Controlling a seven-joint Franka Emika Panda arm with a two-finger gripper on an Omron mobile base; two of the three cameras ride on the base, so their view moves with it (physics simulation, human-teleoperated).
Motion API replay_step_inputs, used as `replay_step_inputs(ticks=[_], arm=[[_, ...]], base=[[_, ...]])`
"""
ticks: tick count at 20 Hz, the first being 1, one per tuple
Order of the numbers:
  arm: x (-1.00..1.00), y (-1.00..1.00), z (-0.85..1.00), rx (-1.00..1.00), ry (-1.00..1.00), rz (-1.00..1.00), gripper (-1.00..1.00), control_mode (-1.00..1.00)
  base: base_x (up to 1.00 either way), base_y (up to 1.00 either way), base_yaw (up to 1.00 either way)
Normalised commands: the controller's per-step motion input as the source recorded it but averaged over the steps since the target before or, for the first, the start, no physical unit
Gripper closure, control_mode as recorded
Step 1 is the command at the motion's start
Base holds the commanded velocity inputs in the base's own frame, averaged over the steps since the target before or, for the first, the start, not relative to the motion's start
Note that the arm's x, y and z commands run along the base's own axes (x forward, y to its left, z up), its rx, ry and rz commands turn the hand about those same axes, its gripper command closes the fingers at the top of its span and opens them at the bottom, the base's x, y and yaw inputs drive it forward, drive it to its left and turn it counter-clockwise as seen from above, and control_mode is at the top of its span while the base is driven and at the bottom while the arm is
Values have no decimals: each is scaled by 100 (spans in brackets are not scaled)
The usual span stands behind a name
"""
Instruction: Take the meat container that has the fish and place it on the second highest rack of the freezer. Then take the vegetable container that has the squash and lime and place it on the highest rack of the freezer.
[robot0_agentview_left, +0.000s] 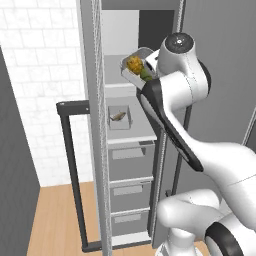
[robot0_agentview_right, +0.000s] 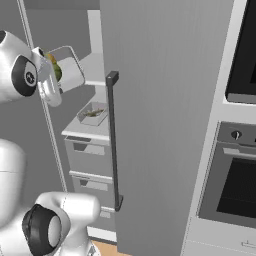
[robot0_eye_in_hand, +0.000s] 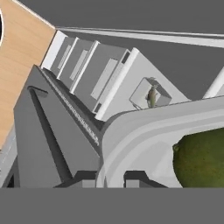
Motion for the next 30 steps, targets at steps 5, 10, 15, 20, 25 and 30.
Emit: replay_step_inputs(ticks=[5, 10, 15, 20, 25, 30], arm=[[60, 4, 0, 0, 0, 0, 100, -100], [53, 13, 0, 1, 0, 0, 100, -100], [44, 23, 4, 0, 0, 0, 100, -100], [32, 12, 9, 0, 0, -2, 100, -100], [32, 0, 2, 3, 2, -8, 100, -100], [40, 0, 0, 5, 4, -7, 100, -100]], base=[[0, 0, 0], [0, 0, 0], [0, 0, 0], [0, 0, 0], [0, 0, 0], [0, 0, 0]])
